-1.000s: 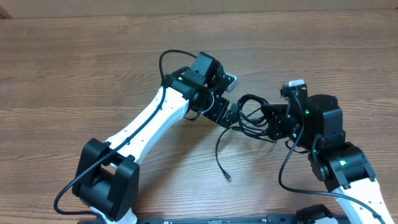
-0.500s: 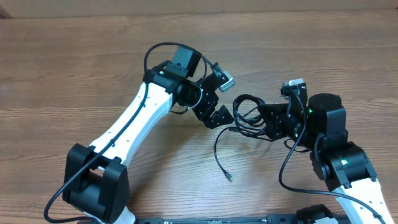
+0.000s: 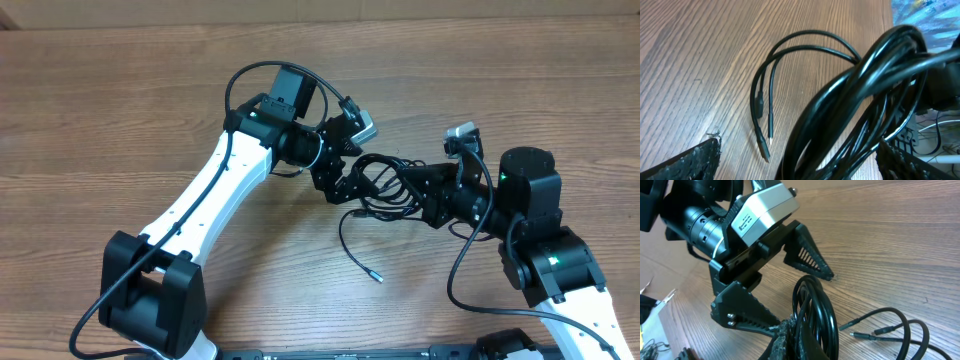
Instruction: Untangle cables
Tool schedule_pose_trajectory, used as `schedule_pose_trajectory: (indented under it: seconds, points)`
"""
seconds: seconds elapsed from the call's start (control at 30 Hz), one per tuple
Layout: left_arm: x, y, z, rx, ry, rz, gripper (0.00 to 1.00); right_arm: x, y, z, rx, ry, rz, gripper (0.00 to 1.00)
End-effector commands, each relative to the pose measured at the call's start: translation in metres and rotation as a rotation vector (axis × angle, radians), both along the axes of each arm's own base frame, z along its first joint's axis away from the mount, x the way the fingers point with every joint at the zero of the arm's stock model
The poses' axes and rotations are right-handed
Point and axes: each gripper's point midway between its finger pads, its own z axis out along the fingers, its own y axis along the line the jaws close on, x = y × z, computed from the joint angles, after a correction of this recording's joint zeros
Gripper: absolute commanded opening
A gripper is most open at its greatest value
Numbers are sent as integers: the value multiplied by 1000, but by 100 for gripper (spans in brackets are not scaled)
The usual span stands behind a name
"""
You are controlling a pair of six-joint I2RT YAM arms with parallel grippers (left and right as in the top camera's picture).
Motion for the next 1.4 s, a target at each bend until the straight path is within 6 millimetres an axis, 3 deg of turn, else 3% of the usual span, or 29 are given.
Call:
schedule_pose_trajectory:
  seconds: [0.0,0.5,0.53,0.63,0.7,1.0,1.1,1.13,1.2,1.27,1.3,1.37]
  points:
    - [2,-3,23,-57,-66,-30,100,-3,4,22,34,-50,32,4]
    - [3,-3,23,-56,-72,-28,100,-3,4,22,36,-46,30,4]
    - [3,-3,22,-54,-74,-27,88,-3,4,22,37,-46,30,4]
    - [7,-1,19,-30,-88,-13,30,-3,4,22,39,-43,29,4]
    - [9,1,16,-9,-96,-1,5,-4,5,22,44,-41,34,4]
    - [10,2,16,-8,-89,7,4,-4,5,22,43,-37,33,4]
    - [21,10,10,41,-44,106,4,-3,2,17,29,-23,14,5]
    - [25,14,8,63,-23,150,4,-2,-1,14,15,-12,-5,10]
    - [34,23,3,100,16,237,4,0,-9,4,-21,15,-55,30]
    - [44,35,-1,129,60,334,4,1,-18,-6,-63,49,-105,64]
    - [47,39,-1,131,75,360,4,1,-21,-11,-78,64,-120,75]
    - [52,47,1,125,100,404,4,0,-25,-17,-100,86,-141,86]
